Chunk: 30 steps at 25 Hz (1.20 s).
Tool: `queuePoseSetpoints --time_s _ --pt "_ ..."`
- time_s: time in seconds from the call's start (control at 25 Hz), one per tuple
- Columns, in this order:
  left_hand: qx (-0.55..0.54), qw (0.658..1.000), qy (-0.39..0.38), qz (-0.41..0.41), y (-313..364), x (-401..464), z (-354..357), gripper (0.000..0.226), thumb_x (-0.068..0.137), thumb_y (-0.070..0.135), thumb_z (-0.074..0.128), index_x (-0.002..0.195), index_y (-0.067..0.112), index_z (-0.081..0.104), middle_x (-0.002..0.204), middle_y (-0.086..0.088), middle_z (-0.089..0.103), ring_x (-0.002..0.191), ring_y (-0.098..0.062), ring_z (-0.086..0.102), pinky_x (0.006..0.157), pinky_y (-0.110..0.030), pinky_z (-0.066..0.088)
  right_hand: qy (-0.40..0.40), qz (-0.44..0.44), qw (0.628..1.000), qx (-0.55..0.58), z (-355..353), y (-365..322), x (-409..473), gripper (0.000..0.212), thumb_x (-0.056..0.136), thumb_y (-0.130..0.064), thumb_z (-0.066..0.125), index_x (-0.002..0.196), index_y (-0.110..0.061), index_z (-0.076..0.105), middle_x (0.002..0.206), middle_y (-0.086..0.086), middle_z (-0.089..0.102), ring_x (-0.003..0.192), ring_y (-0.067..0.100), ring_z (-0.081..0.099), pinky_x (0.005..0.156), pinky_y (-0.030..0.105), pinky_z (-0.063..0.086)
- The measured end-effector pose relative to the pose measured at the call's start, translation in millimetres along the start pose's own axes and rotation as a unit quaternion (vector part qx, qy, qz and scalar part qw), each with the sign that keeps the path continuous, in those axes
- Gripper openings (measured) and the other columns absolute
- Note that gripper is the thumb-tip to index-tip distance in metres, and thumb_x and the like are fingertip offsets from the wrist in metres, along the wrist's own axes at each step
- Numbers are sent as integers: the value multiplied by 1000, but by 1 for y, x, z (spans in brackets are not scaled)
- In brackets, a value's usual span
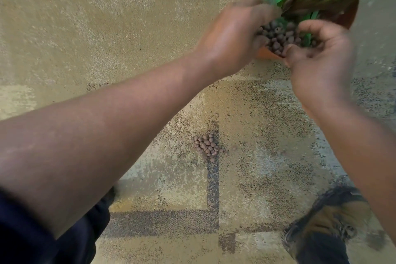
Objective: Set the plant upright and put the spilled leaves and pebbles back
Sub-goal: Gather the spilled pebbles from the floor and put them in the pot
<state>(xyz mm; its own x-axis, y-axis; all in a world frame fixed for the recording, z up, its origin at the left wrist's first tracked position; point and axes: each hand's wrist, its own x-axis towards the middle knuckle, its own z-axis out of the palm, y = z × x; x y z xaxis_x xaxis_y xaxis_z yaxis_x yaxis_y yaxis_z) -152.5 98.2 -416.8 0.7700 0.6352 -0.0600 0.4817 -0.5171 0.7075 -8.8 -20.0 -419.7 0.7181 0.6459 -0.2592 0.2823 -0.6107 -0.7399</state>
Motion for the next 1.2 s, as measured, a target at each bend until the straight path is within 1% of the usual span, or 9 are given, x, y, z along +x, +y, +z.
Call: queuePoseSetpoints --time_s 0.12,0.24,0.4,0.52,0.6,0.76,0.84,1.0,1.2 --pt "-36 999 40 2 -13 -41 13 22 92 0 64 112 5 70 118 -13 63 101 -22 61 82 -38 60 -50 -65 996 -43 6 17 -35 26 89 -10 73 102 -31 68 106 4 70 74 2 65 63 14 55" --pt "-2 975 -147 -167 -35 -101 45 42 90 10 73 130 20 62 133 -4 56 103 -15 59 97 -26 50 -242 9 958 -152 21 49 -83 24 92 -10 72 101 -31 66 93 -13 65 76 2 67 58 11 54" --pt "77 902 -339 -256 -54 -184 83 68 81 11 81 139 25 47 135 -2 48 101 -17 61 79 -23 58 -384 126 864 -299 42 97 -137 37 87 -24 81 114 -21 56 91 -7 60 77 13 67 57 19 49" --pt "73 905 -336 -250 -59 -212 101 65 84 15 78 137 26 44 127 -1 51 91 -13 58 62 -18 53 -374 193 865 -272 60 110 -166 42 85 -21 82 113 -19 50 93 -1 60 75 14 63 58 20 50" --pt "62 922 -299 -239 -59 -214 106 52 89 16 73 135 24 47 123 0 55 90 -15 59 64 -17 51 -353 185 881 -253 73 108 -176 38 87 -19 80 113 -16 52 98 -1 60 82 18 64 61 21 54" --pt "54 943 -273 -182 -53 -206 109 26 100 18 63 125 21 55 105 1 56 79 -13 59 64 -20 51 -334 164 905 -209 97 98 -175 22 96 -18 71 115 -18 60 114 1 64 99 20 66 87 35 61" --pt "46 948 -271 -162 -54 -203 108 21 101 16 62 121 21 59 97 4 53 76 -12 57 63 -20 49 -336 145 901 -231 104 96 -173 11 98 -13 63 109 -12 64 108 5 65 95 22 64 83 33 57" --pt "13 946 -279 -163 -58 -200 102 26 100 11 63 124 20 66 107 1 60 92 -17 64 77 -25 59 -306 161 918 -192 103 96 -174 14 98 -4 58 87 -8 67 82 -1 67 66 9 61 47 13 46" --pt "-14 949 -259 -180 -60 -202 97 25 101 13 62 123 19 71 115 2 64 104 -18 68 79 -24 62 -264 200 930 -160 93 97 -172 17 93 -4 69 95 -20 73 88 -8 70 75 7 66 60 17 56"
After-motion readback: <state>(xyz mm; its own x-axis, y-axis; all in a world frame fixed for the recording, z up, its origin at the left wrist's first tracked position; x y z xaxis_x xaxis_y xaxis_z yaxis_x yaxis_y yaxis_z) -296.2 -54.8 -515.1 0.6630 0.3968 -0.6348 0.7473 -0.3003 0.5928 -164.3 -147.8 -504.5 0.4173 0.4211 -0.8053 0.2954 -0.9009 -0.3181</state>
